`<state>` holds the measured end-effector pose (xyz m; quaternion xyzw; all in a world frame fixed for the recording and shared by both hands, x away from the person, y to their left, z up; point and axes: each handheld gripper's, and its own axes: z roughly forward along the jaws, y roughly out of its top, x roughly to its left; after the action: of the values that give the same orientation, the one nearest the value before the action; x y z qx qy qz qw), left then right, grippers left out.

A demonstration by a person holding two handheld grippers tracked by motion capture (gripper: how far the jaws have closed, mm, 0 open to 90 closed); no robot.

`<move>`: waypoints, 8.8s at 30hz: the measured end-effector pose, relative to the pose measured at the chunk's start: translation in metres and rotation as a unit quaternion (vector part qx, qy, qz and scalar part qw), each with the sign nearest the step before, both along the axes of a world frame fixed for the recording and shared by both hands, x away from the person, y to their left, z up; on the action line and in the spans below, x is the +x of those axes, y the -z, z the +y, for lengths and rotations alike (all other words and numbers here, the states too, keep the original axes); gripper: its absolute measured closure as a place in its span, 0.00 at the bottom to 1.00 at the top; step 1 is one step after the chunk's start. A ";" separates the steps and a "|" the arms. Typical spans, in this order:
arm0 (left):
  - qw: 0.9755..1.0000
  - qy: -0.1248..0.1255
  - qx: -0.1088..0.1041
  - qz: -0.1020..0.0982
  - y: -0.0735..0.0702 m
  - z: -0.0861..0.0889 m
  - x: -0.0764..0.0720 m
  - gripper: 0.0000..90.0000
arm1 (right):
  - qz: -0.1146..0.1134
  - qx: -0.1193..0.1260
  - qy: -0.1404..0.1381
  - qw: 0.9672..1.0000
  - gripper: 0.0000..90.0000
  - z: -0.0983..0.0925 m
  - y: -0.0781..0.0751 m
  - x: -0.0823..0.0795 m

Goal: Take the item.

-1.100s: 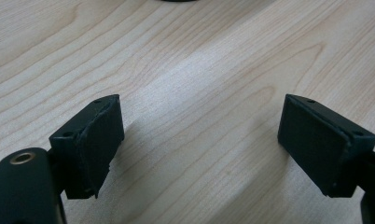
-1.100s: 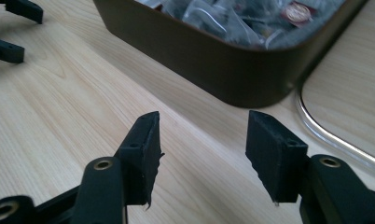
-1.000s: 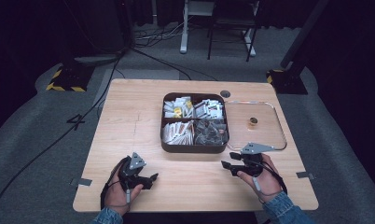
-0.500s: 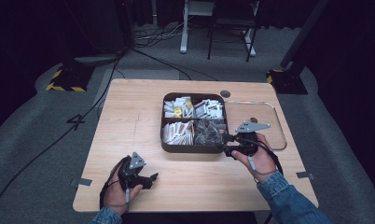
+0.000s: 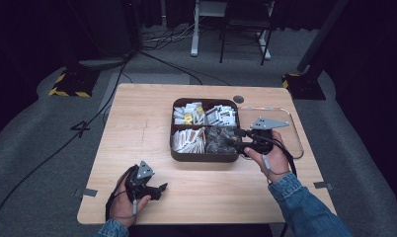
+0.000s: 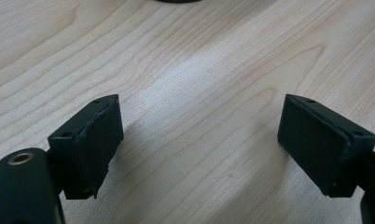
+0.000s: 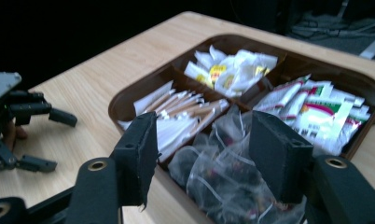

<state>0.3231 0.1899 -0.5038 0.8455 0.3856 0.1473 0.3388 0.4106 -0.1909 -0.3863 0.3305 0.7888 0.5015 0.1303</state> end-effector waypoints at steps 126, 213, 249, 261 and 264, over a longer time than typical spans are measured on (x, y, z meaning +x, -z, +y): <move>1.000 -0.005 -0.004 -0.001 0.000 -0.002 0.003 0.16 | 0.100 0.022 -0.052 0.993 0.94 0.035 -0.027 -0.002; 1.000 -0.005 -0.004 -0.001 0.000 -0.002 0.003 0.16 | 0.080 -0.053 -0.072 0.993 0.47 0.043 0.046 -0.078; 1.000 -0.012 -0.004 0.000 0.001 0.022 0.002 0.16 | 0.047 -0.087 0.053 0.994 0.39 -0.097 0.048 -0.055; 1.000 -0.012 -0.002 0.001 0.000 0.022 0.002 0.16 | 0.071 -0.115 0.078 0.988 0.38 -0.117 0.077 -0.049; 1.000 -0.012 -0.002 0.001 0.000 0.022 0.002 0.16 | 0.071 -0.118 0.088 0.987 0.37 -0.119 0.082 -0.051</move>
<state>0.3249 0.2117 -0.5042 0.8400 0.3962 0.1499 0.3389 0.3597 -0.3097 -0.4684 0.4162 0.8174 0.3667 0.1554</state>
